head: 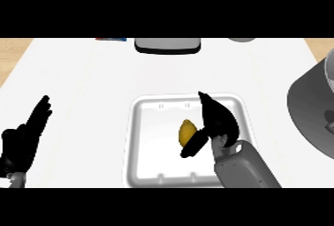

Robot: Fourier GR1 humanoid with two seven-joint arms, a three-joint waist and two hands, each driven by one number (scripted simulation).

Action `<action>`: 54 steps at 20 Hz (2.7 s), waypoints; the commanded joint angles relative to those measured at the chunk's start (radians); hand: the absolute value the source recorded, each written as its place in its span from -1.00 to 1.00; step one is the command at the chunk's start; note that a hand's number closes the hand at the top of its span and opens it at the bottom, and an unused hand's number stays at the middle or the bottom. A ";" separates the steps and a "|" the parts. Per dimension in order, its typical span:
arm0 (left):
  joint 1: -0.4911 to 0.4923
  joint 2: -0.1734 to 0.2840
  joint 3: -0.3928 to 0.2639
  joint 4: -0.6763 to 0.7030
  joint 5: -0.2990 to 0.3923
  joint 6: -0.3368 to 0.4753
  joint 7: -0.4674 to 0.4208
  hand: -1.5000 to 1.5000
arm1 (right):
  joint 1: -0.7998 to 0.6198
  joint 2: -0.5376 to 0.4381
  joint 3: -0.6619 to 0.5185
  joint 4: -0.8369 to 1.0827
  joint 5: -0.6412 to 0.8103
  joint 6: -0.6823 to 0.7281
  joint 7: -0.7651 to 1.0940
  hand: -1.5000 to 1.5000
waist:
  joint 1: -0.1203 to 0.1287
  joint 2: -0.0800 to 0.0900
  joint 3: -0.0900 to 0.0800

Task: Pick the lemon from the tray and place it in the pot

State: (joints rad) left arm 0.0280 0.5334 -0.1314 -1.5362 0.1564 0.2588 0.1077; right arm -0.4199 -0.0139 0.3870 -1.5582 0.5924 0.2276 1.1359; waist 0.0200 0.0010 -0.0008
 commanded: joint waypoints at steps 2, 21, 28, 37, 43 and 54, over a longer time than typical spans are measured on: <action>-0.023 -0.022 0.016 0.071 -0.014 -0.003 -0.038 0.00 | -0.075 0.013 0.060 0.108 -0.028 0.054 0.219 -1.00 | -0.009 0.001 -0.001; 0.027 -0.035 0.073 0.047 -0.022 -0.082 -0.074 0.00 | -0.204 0.013 0.050 0.443 -0.098 -0.038 0.124 -1.00 | -0.005 0.000 0.000; -0.026 -0.068 0.066 0.050 -0.081 -0.056 0.009 0.00 | -0.192 0.013 0.069 0.541 -0.100 -0.101 0.042 -1.00 | -0.012 0.001 0.001; 0.032 -0.135 0.094 -0.006 -0.128 -0.072 -0.016 0.00 | -0.185 0.013 0.080 0.518 -0.073 -0.052 -0.053 1.00 | -0.014 -0.001 0.001; -0.013 -0.082 0.167 0.050 -0.094 -0.158 -0.008 0.00 | -0.196 0.013 0.169 0.516 -0.132 -0.116 0.008 1.00 | -0.009 -0.001 0.001; 0.024 -0.149 0.154 0.003 -0.143 -0.115 -0.004 0.00 | 0.056 -0.422 0.096 0.185 0.005 -0.073 -0.472 1.00 | -0.027 -0.003 0.001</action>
State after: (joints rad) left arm 0.0568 0.4006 0.0202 -1.5365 0.0230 0.1383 0.1153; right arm -0.4187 -0.3256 0.4994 -1.3202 0.5425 0.1865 0.7719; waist -0.0095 -0.0045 0.0000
